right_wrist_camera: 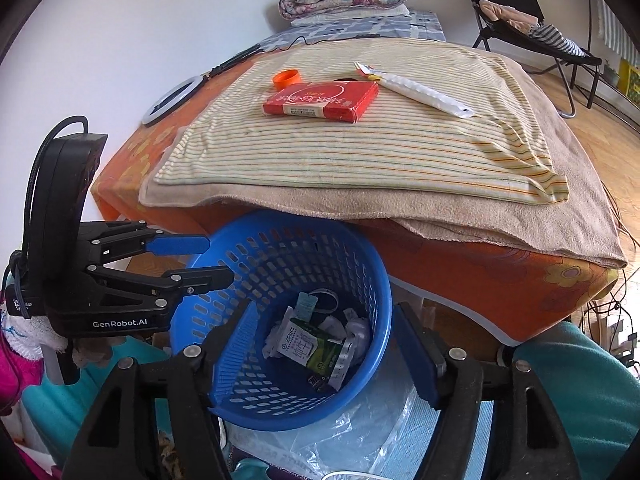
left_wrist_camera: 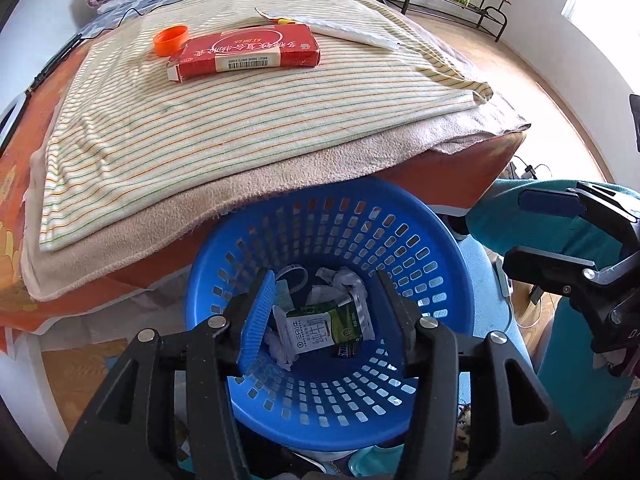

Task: Collect trash
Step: 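Withdraw both tools from the basket back over the bed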

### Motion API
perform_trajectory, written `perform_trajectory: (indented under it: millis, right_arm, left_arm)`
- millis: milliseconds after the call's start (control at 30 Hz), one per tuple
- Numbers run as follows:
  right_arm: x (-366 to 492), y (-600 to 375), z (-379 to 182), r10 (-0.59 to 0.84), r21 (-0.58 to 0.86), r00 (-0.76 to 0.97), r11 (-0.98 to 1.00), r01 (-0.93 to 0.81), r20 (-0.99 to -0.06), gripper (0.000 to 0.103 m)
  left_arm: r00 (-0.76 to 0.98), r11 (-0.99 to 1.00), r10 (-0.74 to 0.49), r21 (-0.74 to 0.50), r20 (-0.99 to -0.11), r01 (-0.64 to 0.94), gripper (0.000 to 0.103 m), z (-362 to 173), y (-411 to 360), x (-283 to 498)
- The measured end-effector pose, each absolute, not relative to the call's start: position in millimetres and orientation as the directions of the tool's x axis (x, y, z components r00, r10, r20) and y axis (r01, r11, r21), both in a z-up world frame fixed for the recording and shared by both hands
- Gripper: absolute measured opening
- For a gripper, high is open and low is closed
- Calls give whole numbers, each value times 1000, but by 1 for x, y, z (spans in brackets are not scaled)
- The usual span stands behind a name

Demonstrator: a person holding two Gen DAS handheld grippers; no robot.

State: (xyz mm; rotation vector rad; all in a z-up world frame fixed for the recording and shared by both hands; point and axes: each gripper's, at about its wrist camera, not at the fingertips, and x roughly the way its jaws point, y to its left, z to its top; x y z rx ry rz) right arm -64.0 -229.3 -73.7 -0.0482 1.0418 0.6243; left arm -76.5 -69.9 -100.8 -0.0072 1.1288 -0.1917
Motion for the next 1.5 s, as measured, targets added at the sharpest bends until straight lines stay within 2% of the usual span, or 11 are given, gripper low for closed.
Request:
perform_trajectory:
  millis: [167, 567, 867, 1000, 1100, 1267, 1500]
  right_arm:
    - [-62, -230, -73, 437, 233, 359, 840, -489, -825, 85]
    - [-56, -229, -70, 391, 192, 371, 861, -472, -842, 92]
    - [-33, -227, -51, 378, 163, 393, 861, -481, -838, 102]
    - [-14, -229, -42, 387, 158, 419, 860, -486, -821, 102]
    - [-1, -228, -37, 395, 138, 459, 856, -498, -796, 102]
    - [20, -217, -34, 365, 29, 524, 839, -543, -770, 102]
    - [70, -209, -33, 372, 29, 548, 844, -535, -749, 98]
  left_arm:
    - [435, 988, -128, -75, -891, 136, 51, -95, -67, -75]
    - [482, 991, -83, -20, -872, 135, 51, -74, -63, -60]
    - [514, 988, -143, -97, -846, 116, 51, -47, -40, -19]
    - [539, 987, -158, -112, -827, 118, 51, -37, -32, 1]
    - [548, 987, -160, -121, -821, 108, 67, -33, -26, 18]
    - [536, 983, -182, -141, -824, 117, 67, -31, -19, 55]
    - [490, 976, -219, -183, -844, 122, 67, -41, -10, 130]
